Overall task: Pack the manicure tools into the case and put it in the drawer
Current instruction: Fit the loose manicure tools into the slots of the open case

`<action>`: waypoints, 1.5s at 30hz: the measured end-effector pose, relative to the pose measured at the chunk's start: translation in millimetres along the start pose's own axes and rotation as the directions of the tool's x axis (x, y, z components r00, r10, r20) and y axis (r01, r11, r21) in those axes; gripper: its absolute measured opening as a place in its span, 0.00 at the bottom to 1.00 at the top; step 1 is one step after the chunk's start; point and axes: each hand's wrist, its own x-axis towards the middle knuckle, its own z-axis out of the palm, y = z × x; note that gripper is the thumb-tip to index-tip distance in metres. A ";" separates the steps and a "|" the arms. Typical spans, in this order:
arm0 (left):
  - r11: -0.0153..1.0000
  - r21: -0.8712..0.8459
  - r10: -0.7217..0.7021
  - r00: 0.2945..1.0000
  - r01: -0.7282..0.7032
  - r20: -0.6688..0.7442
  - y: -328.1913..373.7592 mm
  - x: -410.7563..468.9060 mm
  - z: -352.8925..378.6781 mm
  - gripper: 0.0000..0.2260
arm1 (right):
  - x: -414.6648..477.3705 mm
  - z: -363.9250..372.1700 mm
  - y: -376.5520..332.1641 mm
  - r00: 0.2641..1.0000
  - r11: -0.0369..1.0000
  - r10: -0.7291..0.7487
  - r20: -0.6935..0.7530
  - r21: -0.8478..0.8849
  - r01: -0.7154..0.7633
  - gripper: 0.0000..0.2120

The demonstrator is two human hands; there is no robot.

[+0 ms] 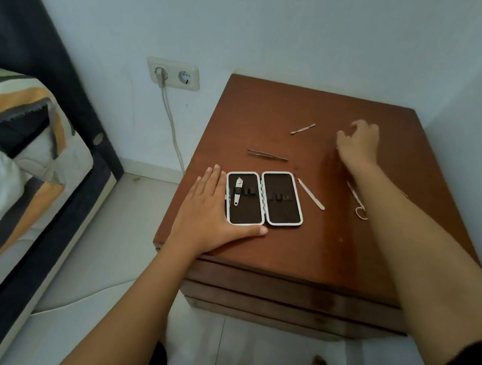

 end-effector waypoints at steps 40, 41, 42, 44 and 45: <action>0.990 -0.114 0.080 0.997 -0.081 -0.009 1.8 -9.0 -8.4 0.51 | -119.4 27.7 -75.2 0.852 0.931 -0.366 0.374 0.142 0.338 0.06; 0.990 -0.117 0.083 0.997 -0.083 -0.008 1.8 -9.1 -8.5 0.51 | -118.4 27.0 -76.8 0.858 0.934 -0.356 0.371 0.132 0.331 0.06; 0.989 -0.120 0.086 0.996 -0.086 -0.008 1.7 -8.9 -8.7 0.51 | -117.5 26.0 -77.7 0.858 0.937 -0.349 0.376 0.121 0.328 0.06; 0.989 -0.121 0.089 0.996 -0.089 -0.009 1.3 -8.3 -7.9 0.50 | -117.4 24.3 -77.6 0.841 0.936 -0.347 0.415 0.096 0.339 0.06; 0.989 -0.120 0.091 0.996 -0.092 -0.011 1.0 -7.9 -7.3 0.50 | -118.1 24.0 -76.6 0.826 0.932 -0.353 0.440 0.088 0.351 0.06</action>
